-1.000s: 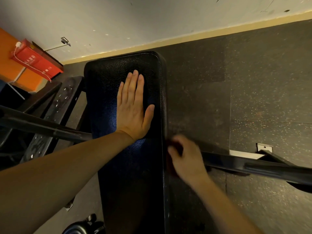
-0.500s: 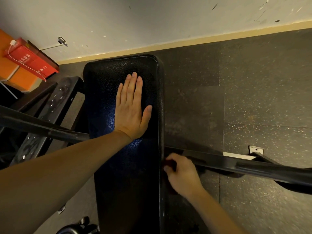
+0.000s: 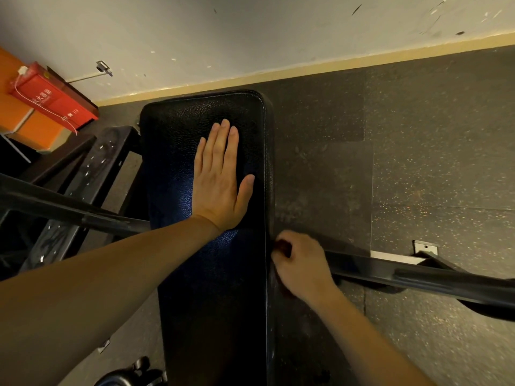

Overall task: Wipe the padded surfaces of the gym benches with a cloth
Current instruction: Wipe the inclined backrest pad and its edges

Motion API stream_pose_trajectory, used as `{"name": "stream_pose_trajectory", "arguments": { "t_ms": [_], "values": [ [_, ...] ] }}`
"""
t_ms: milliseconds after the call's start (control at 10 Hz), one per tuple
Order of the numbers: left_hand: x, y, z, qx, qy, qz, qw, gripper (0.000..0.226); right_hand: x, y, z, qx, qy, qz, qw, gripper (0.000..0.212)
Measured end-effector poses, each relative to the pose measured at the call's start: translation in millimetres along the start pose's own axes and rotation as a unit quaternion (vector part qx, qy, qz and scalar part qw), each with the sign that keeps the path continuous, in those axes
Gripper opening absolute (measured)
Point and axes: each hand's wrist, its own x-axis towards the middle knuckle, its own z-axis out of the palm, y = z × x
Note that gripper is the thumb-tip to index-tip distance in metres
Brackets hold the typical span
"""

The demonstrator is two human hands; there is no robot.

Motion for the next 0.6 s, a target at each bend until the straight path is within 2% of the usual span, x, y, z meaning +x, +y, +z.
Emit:
{"name": "stream_pose_trajectory", "arguments": {
  "t_ms": [100, 200, 300, 400, 600],
  "values": [
    [1, -1, 0, -0.002, 0.003, 0.003, 1.0, 0.072, -8, 2, 0, 0.113, 0.022, 0.054, 0.992, 0.007],
    [0, -1, 0, -0.008, 0.005, 0.003, 1.0, 0.072, -40, 13, 8, 0.108, -0.09, 0.1, 0.985, 0.012],
    [-1, -1, 0, -0.006, 0.004, 0.001, 1.0, 0.073, -19, 4, -3, 0.103, -0.06, 0.081, 0.99, 0.009],
    [-1, -1, 0, 0.002, 0.003, 0.001, 1.0, 0.072, 16, -12, -15, 0.159, 0.028, 0.042, 0.986, 0.012],
    [0, 0, 0, -0.012, 0.008, 0.0, 1.0, 0.073, -37, 6, -2, 0.12, -0.134, 0.104, 0.978, 0.014]
  ]
}}
